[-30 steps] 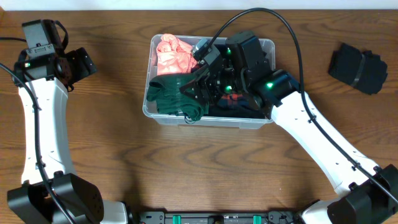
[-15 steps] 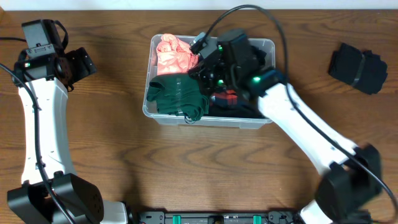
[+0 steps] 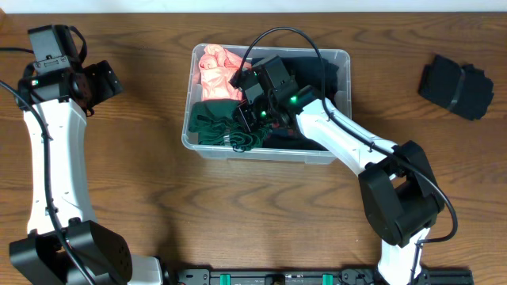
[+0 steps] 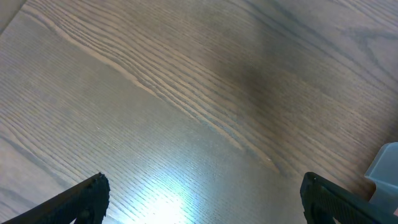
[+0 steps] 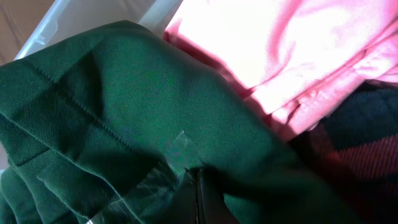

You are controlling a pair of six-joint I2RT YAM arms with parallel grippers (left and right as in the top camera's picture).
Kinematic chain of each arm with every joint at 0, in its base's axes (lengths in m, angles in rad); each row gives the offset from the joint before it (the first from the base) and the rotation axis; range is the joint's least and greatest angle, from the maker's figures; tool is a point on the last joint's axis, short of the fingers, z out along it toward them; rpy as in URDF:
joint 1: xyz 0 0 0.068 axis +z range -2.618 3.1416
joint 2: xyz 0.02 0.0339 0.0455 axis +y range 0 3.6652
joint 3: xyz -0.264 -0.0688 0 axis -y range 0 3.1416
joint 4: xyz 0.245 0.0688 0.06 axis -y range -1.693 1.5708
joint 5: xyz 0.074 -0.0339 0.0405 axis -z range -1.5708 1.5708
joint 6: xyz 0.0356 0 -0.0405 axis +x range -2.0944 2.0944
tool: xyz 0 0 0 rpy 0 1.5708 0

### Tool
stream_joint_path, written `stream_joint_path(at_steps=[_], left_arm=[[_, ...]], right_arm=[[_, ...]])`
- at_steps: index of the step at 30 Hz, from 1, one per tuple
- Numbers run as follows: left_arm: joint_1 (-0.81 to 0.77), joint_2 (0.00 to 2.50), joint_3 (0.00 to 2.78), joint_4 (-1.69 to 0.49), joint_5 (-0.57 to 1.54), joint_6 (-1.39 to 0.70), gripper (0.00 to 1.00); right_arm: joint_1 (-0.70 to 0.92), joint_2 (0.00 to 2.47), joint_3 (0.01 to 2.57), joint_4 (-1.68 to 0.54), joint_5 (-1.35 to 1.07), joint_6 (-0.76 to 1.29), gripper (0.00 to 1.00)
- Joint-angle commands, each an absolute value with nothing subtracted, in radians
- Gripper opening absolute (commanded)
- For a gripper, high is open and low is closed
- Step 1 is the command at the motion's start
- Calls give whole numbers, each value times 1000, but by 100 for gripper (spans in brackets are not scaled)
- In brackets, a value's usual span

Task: Pack container
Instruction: 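Lower the green garment into the bin's lower-left area and press it flat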

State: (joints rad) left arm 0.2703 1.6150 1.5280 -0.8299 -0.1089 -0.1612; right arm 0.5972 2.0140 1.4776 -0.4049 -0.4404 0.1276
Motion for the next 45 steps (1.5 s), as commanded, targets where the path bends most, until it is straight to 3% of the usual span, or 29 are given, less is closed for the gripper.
stream_joint_path(at_steps=[1, 20, 29, 45], left_arm=[[274, 1614, 1528, -830, -117, -170, 98], [274, 1614, 1528, -830, -117, -170, 98], [274, 1614, 1528, -830, -117, -170, 98], [274, 1614, 1528, -830, -117, -170, 98]], right_arm=[[603, 2067, 1463, -411, -425, 142, 1], [603, 1752, 1480, -510, -488, 249, 1], [625, 1793, 1476, -644, -516, 223, 1], [668, 1992, 1476, -672, -512, 203, 1]])
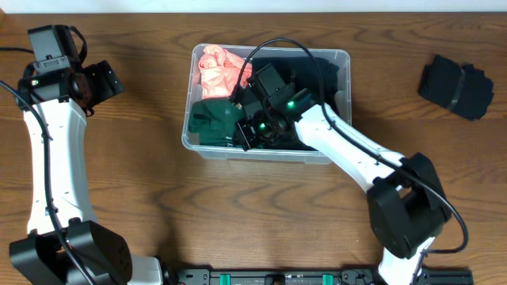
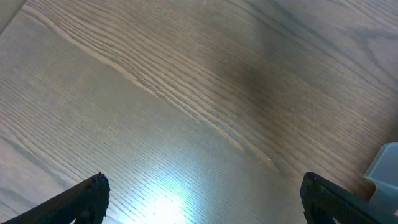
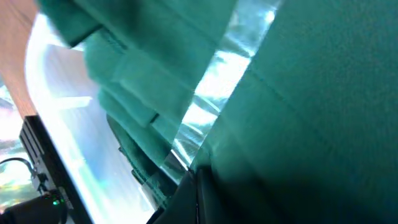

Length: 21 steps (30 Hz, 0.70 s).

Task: Pack container
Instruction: 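Lower the green garment into the bin's lower-left area and press it flat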

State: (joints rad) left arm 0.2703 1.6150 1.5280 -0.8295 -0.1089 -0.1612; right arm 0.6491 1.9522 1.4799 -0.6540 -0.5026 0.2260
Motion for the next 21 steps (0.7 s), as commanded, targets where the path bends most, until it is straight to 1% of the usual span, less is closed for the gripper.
stream_joint_path(at_steps=[1, 9, 10, 11, 13, 14, 15, 17, 18, 20, 21], left_arm=[[274, 1614, 1528, -830, -117, -170, 98], [274, 1614, 1528, -830, -117, -170, 98], [274, 1614, 1528, -830, -117, -170, 98], [274, 1614, 1528, -830, -117, -170, 98], [274, 1614, 1528, -830, -117, -170, 98], [274, 1614, 1528, -830, -117, -170, 98], [274, 1614, 1528, -830, -117, -170, 98], [274, 1614, 1528, -830, -117, -170, 98], [274, 1614, 1528, -830, -117, -170, 98], [274, 1614, 1528, -830, -117, -170, 98], [274, 1614, 1528, -830, -117, -170, 98]], right_arm=[[667, 1991, 1477, -666, -513, 201, 1], [645, 1929, 1517, -648, -508, 202, 2], [635, 1914, 1528, -651, -508, 202, 5], [622, 1898, 1544, -656, -505, 202, 11], [595, 1869, 1575, -672, -497, 205, 30], [578, 1855, 1594, -682, -497, 205, 41], [562, 1844, 1612, -691, -497, 205, 47], [521, 1819, 1645, -714, -497, 205, 55], [490, 1803, 1660, -725, -497, 205, 61], [443, 1785, 1672, -738, -497, 205, 66], [412, 1776, 1674, -746, -497, 205, 71]])
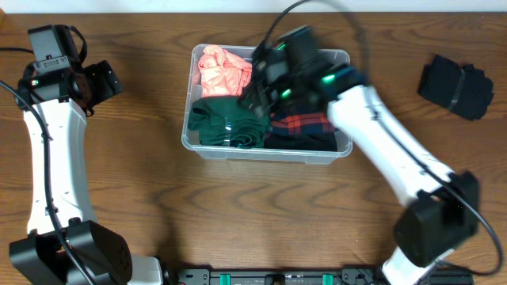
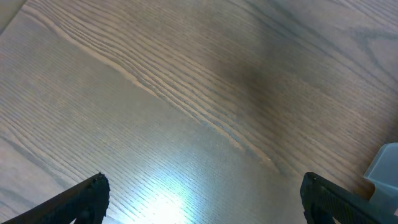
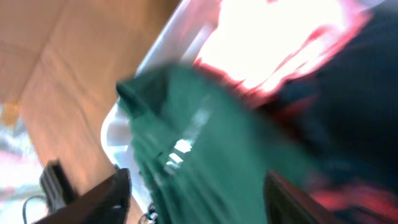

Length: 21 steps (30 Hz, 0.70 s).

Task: Pack container
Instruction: 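Lower the green garment into the bin's lower-left area and press it flat, then move the right gripper to the black folded garment and grasp it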

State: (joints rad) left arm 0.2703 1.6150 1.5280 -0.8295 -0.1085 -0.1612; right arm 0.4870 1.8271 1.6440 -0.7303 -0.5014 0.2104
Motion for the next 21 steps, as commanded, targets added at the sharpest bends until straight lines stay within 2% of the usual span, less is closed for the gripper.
stream_joint_path(at_steps=[1, 7, 14, 17, 19, 21], left_arm=[[274, 1614, 1528, -830, -117, -170, 98], [274, 1614, 1528, -830, -117, -170, 98], [274, 1614, 1528, -830, -117, -170, 98], [274, 1614, 1528, -830, -117, -170, 98], [274, 1614, 1528, -830, -117, -170, 98], [274, 1614, 1528, -830, -117, -170, 98]], right_arm=[[373, 1766, 1675, -755, -497, 205, 74], [113, 1759, 1673, -829, -420, 204, 78], [-202, 1801, 1673, -819, -284, 201, 87], [-319, 1845, 1673, -812, -280, 199, 92], [-393, 1887, 1673, -802, -282, 189, 99], [-458, 1933, 1673, -792, -289, 168, 99]])
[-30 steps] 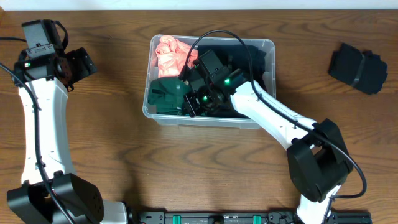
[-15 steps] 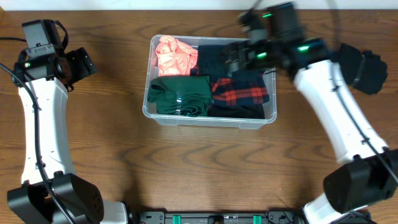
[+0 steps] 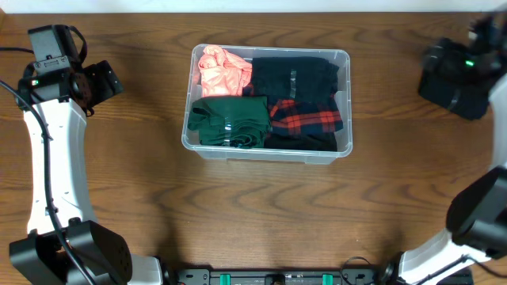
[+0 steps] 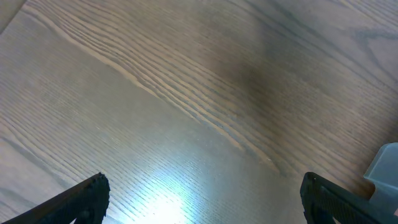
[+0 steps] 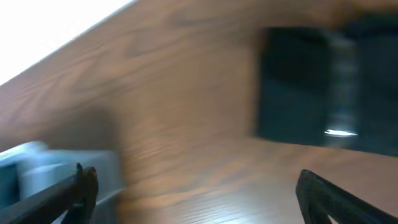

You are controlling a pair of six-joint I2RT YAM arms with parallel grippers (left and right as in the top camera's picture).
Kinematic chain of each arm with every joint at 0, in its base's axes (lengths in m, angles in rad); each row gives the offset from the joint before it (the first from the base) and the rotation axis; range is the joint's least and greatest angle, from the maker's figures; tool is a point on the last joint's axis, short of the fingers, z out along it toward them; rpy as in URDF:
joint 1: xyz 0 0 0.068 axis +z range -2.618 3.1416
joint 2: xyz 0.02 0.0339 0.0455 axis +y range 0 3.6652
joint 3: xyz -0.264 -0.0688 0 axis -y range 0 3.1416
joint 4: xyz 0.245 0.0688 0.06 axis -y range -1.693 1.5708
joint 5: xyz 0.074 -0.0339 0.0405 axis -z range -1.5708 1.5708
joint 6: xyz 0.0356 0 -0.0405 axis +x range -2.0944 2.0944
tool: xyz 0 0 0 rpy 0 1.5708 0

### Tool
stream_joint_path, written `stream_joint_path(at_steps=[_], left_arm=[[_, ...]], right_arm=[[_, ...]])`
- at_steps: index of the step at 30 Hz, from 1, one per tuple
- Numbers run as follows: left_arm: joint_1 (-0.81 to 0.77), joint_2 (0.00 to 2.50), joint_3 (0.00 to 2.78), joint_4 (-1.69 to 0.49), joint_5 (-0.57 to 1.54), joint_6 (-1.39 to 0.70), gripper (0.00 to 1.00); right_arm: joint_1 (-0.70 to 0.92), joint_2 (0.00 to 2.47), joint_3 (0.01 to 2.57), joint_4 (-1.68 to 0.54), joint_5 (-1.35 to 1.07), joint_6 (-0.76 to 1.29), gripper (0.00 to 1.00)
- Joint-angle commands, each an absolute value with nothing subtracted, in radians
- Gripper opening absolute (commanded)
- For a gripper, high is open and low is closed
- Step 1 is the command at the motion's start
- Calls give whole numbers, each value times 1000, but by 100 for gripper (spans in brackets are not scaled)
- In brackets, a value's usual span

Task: Pack container
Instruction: 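Move the right gripper to the black folded garment and grasp it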

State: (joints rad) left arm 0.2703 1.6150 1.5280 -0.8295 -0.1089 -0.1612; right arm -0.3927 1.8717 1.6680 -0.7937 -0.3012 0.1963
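Observation:
The clear plastic container (image 3: 344,59) stands mid-table, holding a pink garment (image 3: 222,70), a black one (image 3: 295,75), a green one (image 3: 230,127) and a red plaid one (image 3: 307,119). Another folded black garment (image 3: 463,91) (image 5: 311,87) lies on the table at the far right. My right gripper (image 3: 440,58) (image 5: 202,199) hovers blurred at that garment's left edge, open and empty. Far to the left my left gripper (image 3: 101,82) (image 4: 205,205) is open over bare wood.
The table is brown wood. A corner of the container (image 4: 385,168) shows at the right edge of the left wrist view, and its wall (image 5: 37,174) at the lower left of the right wrist view. A black rail (image 3: 277,277) runs along the front edge.
My right gripper was open above the container's back half. Now it is at the far right beside the loose black garment. The left arm has not moved.
At first my right gripper was shut, low in the container against the green garment. It was still shut there, nearer the front wall, a moment later. Then it was open above the container, and now it is over by the black garment on the right.

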Motion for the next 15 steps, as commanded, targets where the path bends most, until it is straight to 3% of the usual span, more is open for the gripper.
stream_joint_path(at_steps=[1, 7, 15], left_arm=[[274, 1614, 1528, -830, -117, -170, 98], [274, 1614, 1528, -830, -117, -170, 98], [274, 1614, 1528, -830, -117, -170, 98]], right_arm=[[-491, 1958, 1674, -789, -290, 157, 99], [-616, 2078, 1674, -754, -334, 50, 99], [-666, 2129, 1674, -664, -332, -57, 99]])
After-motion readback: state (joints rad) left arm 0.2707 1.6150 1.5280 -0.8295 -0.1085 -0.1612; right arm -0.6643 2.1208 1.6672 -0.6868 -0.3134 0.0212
